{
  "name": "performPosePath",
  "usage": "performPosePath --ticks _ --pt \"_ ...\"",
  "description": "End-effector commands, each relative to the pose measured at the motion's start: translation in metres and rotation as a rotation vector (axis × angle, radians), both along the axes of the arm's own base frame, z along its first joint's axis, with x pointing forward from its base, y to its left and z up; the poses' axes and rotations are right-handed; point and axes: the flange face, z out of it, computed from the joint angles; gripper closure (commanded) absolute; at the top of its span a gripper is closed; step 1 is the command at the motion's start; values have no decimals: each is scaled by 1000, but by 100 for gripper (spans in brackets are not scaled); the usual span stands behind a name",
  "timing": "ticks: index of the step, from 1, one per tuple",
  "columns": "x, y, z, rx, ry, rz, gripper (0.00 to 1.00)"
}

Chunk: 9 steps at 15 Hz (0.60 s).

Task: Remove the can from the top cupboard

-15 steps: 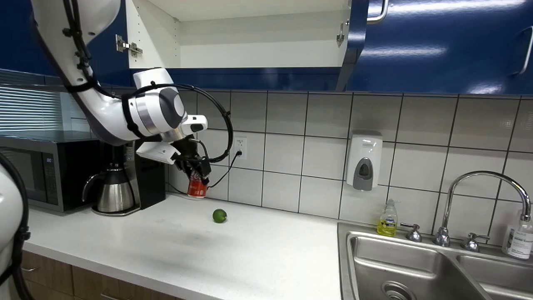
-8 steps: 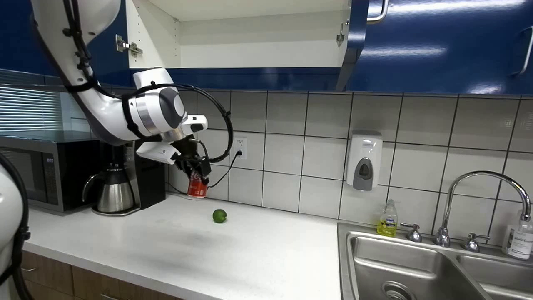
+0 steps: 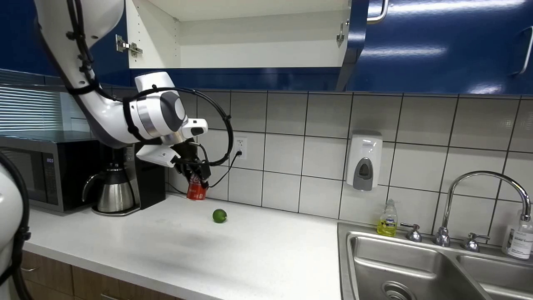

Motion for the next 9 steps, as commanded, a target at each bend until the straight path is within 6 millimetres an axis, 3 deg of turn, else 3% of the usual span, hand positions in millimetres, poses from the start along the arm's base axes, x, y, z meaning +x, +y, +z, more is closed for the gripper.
performPosePath --ticks 1,9 --pt "7 -4 -2 1 -8 9 62" --pt "24 -19 -18 -9 14 16 62"
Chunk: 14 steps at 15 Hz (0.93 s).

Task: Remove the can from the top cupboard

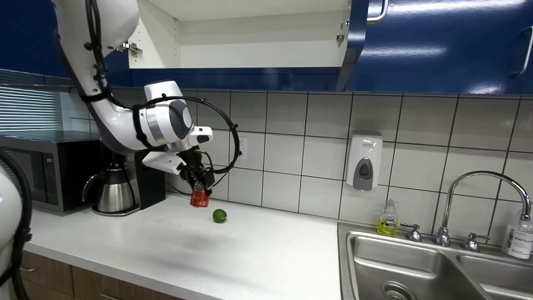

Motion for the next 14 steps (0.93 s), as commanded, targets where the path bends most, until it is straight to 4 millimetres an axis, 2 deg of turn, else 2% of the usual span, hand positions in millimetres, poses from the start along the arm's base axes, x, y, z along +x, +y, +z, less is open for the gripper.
performPosePath --ticks 1,7,14 --pt "17 -8 1 -19 -21 27 62" --pt "34 -9 -17 -39 -8 68 62" --pt "37 -17 -57 -30 1 95 62"
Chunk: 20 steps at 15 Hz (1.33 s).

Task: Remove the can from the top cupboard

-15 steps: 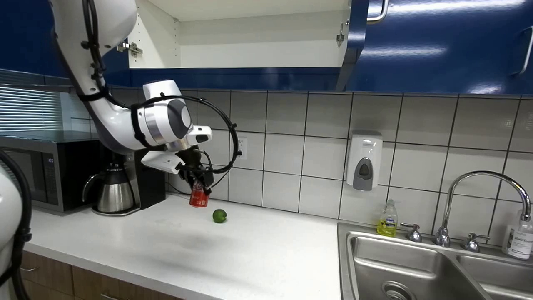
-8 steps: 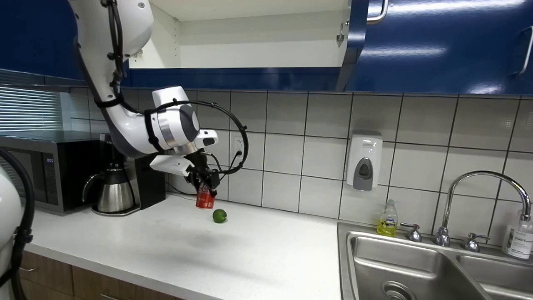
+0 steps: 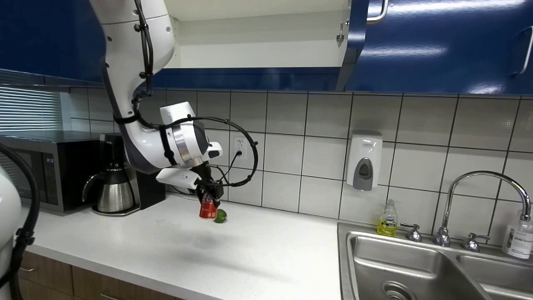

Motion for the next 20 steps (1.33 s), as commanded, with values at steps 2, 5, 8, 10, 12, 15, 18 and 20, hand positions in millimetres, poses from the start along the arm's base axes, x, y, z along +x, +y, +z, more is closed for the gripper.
performPosePath --ticks 2,5,8,10,12,15,18,20 --pt "7 -6 -18 6 -18 9 62" --pt "9 -9 -30 3 -21 15 62" --pt "11 -10 -43 -1 -23 22 62" --pt "13 -8 -53 -4 -22 29 62" --pt "15 -4 -63 -5 -20 33 62" --pt "18 5 -81 -4 -14 38 62" --pt "22 12 -95 4 -14 40 62" --pt "24 16 -104 9 -12 38 62"
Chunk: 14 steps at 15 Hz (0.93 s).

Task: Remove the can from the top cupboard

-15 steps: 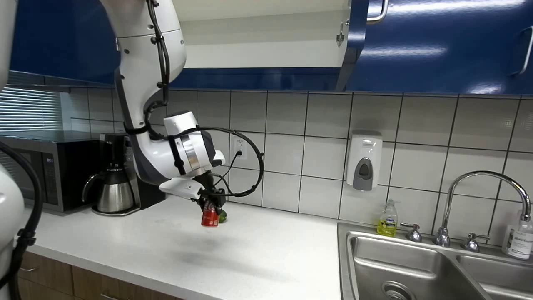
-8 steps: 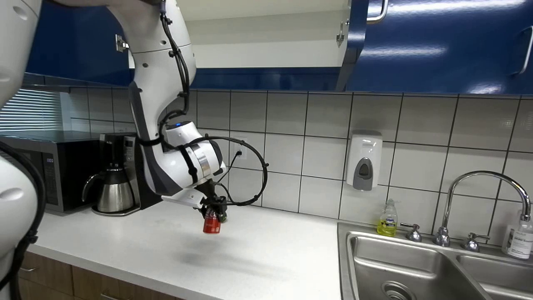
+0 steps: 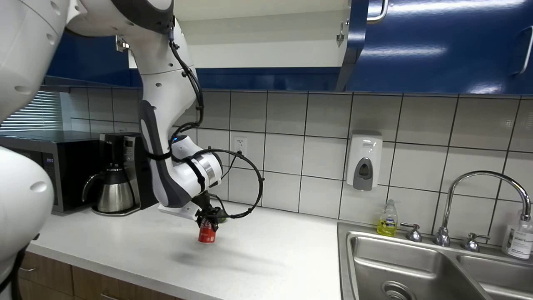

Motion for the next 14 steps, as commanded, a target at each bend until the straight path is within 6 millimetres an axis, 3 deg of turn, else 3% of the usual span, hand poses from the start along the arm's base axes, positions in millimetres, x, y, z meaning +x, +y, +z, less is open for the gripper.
performPosePath --ticks 1,7,13,14 --pt "11 5 -10 12 -23 -3 62" --pt "23 5 -34 19 -26 -11 62" --pt "36 5 -37 21 -55 -18 62" --pt "30 3 -30 17 -45 -15 37"
